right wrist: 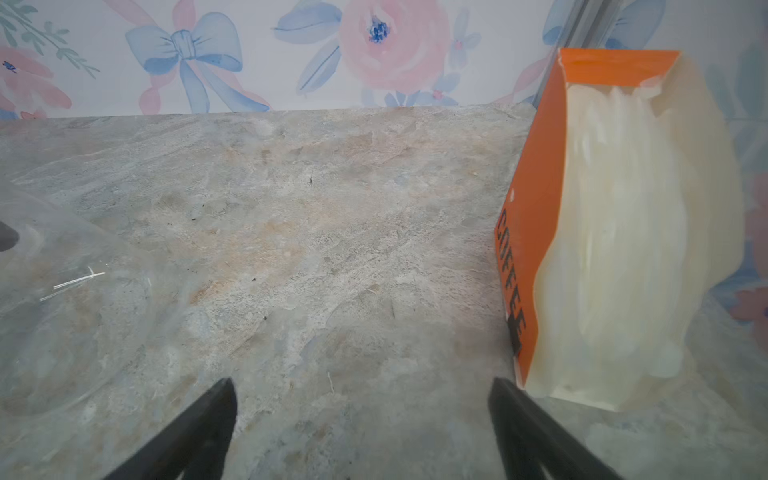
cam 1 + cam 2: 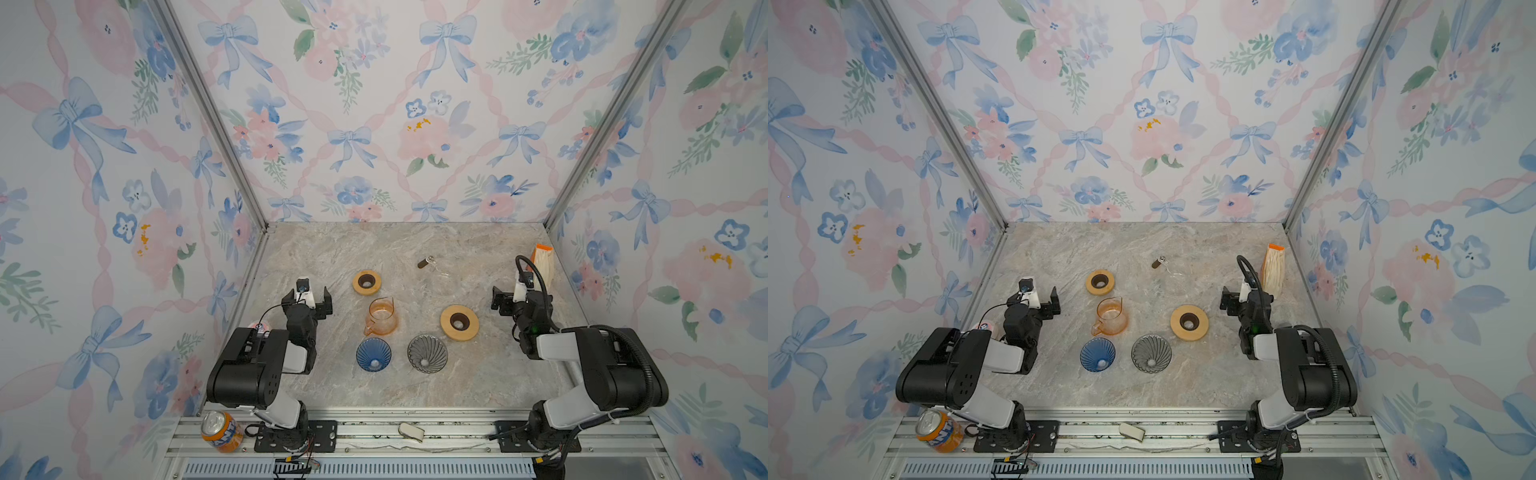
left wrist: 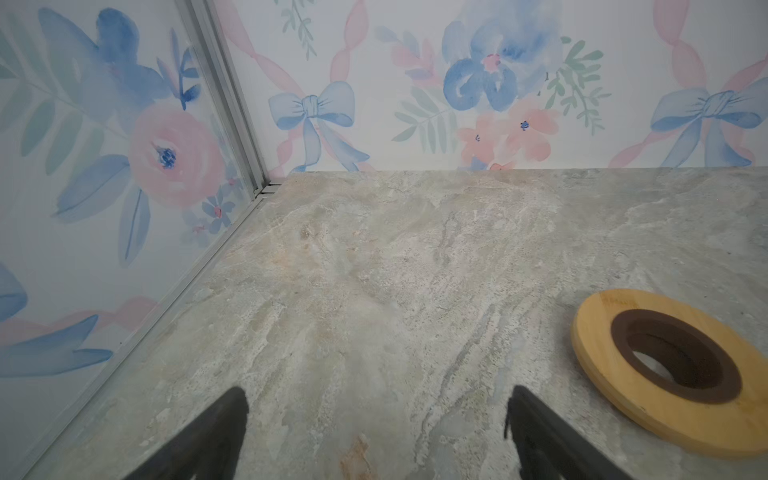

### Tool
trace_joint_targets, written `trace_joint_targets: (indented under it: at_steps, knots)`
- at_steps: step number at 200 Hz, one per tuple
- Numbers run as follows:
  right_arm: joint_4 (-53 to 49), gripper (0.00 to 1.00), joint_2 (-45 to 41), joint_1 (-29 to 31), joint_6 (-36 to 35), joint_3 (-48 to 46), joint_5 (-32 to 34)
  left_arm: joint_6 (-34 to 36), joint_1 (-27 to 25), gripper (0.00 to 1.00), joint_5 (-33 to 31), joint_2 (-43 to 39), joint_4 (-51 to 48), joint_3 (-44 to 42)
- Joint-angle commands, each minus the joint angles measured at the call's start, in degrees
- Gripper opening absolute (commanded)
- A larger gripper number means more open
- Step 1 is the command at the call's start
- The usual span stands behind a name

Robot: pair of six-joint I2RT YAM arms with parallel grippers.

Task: Place the coffee filter in the dripper

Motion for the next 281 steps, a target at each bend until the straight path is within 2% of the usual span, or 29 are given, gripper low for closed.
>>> trace_joint_targets:
  at_steps: [1, 253, 281]
  knots:
    - [0.26, 0.97, -0.29, 0.37, -0.50, 0.90, 0.29, -0.49, 0.30, 0.98, 0.69, 0.32, 0.88, -0.34]
    - [2.08, 0.96, -2.06, 0.98, -0.89, -0.81, 1.52, -0.57, 0.30, 0.98, 0.72, 0.16, 1.08, -0.44]
    - [1.54, 0.96, -4.03, 1.26, -1.61, -1.31, 0.22, -1.12, 0.30, 0.98, -1.08, -2.84, -3.05, 0.61]
